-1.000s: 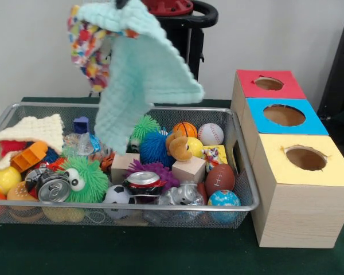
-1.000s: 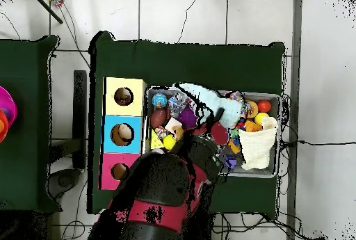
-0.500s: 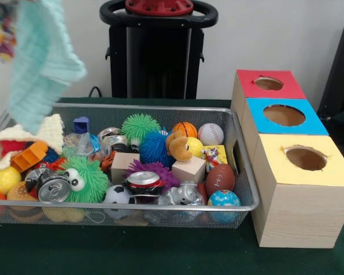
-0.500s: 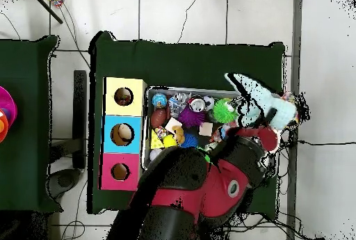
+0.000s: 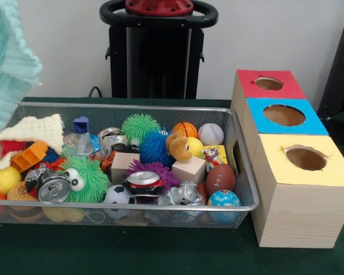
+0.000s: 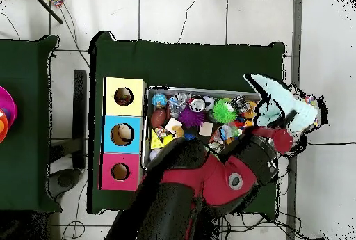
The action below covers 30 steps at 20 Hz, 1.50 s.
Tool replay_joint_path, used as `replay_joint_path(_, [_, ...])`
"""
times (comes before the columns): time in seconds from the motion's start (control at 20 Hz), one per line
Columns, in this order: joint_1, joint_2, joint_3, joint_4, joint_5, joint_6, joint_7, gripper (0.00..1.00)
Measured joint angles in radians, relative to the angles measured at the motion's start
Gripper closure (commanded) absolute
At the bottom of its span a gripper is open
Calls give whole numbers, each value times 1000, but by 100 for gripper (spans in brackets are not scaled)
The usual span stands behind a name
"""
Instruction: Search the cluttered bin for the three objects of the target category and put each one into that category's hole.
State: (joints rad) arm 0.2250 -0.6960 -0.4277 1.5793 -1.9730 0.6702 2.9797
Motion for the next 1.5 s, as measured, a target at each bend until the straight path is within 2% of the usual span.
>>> replay_joint_path(0.35, [-4,14,28,0,19,0,0,100])
replay_joint_path(1.5, [-10,26,37,0,304,0,0,100])
